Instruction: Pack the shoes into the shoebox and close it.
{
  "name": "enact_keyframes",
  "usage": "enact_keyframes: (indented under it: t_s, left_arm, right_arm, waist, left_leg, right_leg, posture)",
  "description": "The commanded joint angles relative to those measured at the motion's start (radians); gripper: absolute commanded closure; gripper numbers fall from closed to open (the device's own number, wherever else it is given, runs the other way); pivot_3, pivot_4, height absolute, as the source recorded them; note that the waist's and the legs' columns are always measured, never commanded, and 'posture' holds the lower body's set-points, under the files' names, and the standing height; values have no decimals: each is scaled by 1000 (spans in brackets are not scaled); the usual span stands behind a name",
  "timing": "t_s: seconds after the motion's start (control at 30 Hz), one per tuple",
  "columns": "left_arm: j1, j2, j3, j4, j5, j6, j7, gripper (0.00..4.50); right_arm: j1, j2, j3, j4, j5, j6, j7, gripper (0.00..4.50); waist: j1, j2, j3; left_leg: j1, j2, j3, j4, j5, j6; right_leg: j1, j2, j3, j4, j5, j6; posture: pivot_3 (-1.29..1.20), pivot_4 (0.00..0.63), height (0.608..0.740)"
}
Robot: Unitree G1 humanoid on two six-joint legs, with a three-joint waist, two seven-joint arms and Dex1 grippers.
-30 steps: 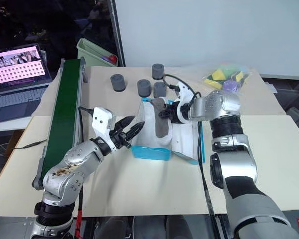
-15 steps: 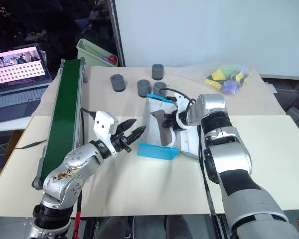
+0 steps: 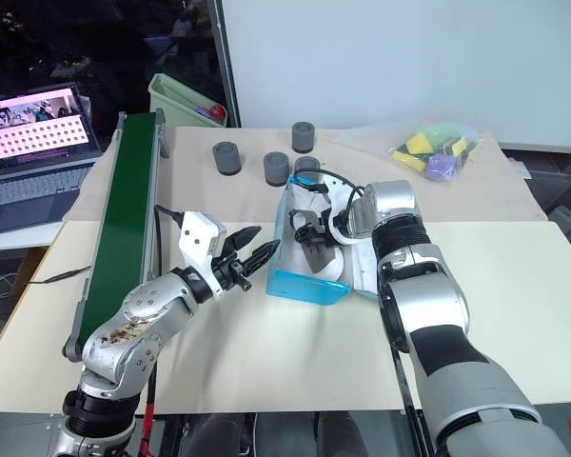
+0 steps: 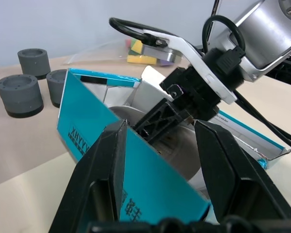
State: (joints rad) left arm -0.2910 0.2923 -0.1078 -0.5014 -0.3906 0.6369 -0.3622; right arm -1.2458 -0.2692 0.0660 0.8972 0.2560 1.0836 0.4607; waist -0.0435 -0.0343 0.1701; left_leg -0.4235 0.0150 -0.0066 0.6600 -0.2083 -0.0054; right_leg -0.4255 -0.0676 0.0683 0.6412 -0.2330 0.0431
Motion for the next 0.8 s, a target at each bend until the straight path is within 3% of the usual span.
enact_keyframes:
  t_s: [0.03,0.43,0.57,0.7,0.8]
  left_arm:
    - [-27,-5,3,-30,-4,-12,-5,2152]
    - [-40,7,79,30,6,-17,21,2152]
    - [-45,33,181,87,48,-35,85,2152]
    - [-56,36,309,121,108,9,241,2152]
    - [-50,45,358,120,162,29,327,2152]
  right_arm:
    - [-51,-3,-2,-107,-18,-37,15,260]
    - [1,14,16,-488,-13,-7,26,260]
    - [109,14,16,-682,22,-31,56,260]
    - [274,66,-71,-889,96,-19,26,260]
    - [408,48,-28,-1057,97,-109,56,260]
  waist:
    - [0,0,0]
    - [-1,0,0]
    - [-1,0,0]
    - [-1,0,0]
    - [1,0,0]
  left_leg:
    - [0,0,0,0,0,0]
    - [0,0,0,0,0,0]
    - [0,0,-1,0,0,0]
    - [0,0,-2,0,0,0]
    - [-1,0,-3,0,0,0]
  right_leg:
    - [0,0,0,0,0,0]
    - [-1,0,0,0,0,0]
    - [0,0,0,1,0,0]
    - [0,0,-1,1,0,0]
    - [-1,-1,-1,2,0,0]
  posture:
    - [0,150,729]
    - [0,150,729]
    - [0,150,729]
    - [0,150,729]
    - [0,150,729]
